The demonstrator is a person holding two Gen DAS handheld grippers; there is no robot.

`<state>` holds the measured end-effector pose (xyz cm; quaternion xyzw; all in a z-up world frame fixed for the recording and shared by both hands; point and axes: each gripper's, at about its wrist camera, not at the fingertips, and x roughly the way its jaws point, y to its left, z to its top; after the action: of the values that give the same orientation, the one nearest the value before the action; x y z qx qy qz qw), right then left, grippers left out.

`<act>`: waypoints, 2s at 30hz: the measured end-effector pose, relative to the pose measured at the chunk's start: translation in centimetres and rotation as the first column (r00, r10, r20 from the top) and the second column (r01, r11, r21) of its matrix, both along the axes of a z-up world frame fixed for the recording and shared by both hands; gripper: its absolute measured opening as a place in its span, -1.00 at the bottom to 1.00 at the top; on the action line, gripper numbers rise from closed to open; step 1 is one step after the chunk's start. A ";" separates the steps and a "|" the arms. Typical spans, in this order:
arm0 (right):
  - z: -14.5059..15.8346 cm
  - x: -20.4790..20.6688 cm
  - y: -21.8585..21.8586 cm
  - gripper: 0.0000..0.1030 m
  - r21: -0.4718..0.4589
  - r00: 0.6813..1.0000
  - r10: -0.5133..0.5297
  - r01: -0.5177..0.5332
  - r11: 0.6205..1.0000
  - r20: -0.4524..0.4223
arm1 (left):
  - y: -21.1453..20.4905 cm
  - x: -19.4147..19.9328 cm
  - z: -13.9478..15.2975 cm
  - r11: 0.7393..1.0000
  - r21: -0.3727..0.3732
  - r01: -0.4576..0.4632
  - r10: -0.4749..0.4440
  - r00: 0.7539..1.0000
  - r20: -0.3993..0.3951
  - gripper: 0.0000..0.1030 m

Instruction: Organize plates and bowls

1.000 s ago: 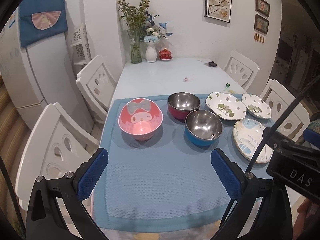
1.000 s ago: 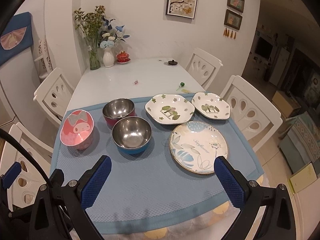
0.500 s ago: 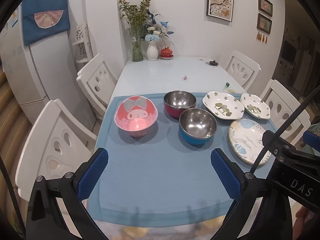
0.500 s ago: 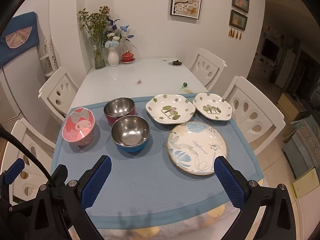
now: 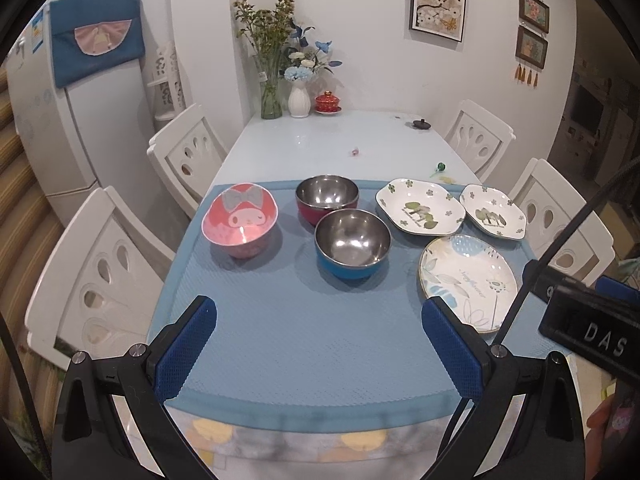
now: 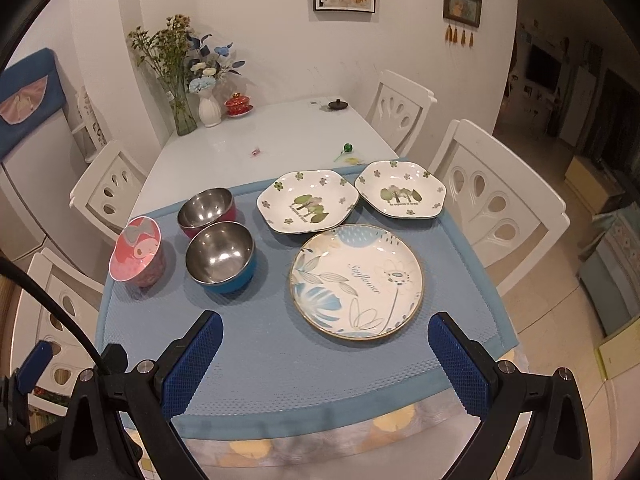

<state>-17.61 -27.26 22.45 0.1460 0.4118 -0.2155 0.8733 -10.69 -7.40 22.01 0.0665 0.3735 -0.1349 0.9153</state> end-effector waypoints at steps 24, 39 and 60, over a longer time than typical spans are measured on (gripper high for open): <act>-1.6 0.9 -3.6 0.98 -0.006 0.977 0.213 -0.213 0.977 -0.022 | -2.4 -4.6 -0.9 0.967 0.069 -0.246 0.246 0.969 0.015 0.99; -0.8 3.9 0.9 0.98 -0.060 0.962 0.273 -0.273 0.960 -0.016 | 2.3 -1.7 -1.0 0.947 0.050 -0.318 0.318 0.948 -0.001 0.99; -1.9 13.6 12.5 0.98 0.056 0.910 0.409 -0.412 0.909 0.061 | 14.2 12.2 -0.8 0.973 0.029 -0.231 0.230 0.972 0.037 0.99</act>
<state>-3.97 -14.80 20.54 0.0906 0.4195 -0.0095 0.9032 1.46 6.80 21.19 0.0401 0.3656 -0.0204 0.9297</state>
